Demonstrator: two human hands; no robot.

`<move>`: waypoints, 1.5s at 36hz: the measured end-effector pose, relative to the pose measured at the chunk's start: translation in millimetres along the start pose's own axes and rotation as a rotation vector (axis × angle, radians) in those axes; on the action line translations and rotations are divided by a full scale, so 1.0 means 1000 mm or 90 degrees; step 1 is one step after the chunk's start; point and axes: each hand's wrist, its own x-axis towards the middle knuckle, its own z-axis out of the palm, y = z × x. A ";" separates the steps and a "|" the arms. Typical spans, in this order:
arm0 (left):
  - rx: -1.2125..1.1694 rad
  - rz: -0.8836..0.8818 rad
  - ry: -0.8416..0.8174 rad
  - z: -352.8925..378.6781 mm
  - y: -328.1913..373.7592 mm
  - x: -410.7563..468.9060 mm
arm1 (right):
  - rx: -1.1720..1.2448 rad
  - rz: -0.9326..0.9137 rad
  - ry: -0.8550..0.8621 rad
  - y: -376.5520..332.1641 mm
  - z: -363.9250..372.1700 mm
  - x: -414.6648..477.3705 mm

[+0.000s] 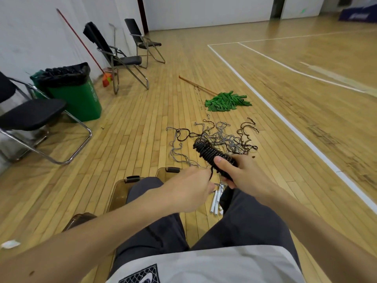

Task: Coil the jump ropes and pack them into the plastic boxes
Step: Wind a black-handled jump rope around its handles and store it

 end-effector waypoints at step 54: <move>-0.585 0.176 -0.144 -0.010 -0.036 0.006 | 0.199 -0.076 -0.298 -0.037 -0.030 -0.031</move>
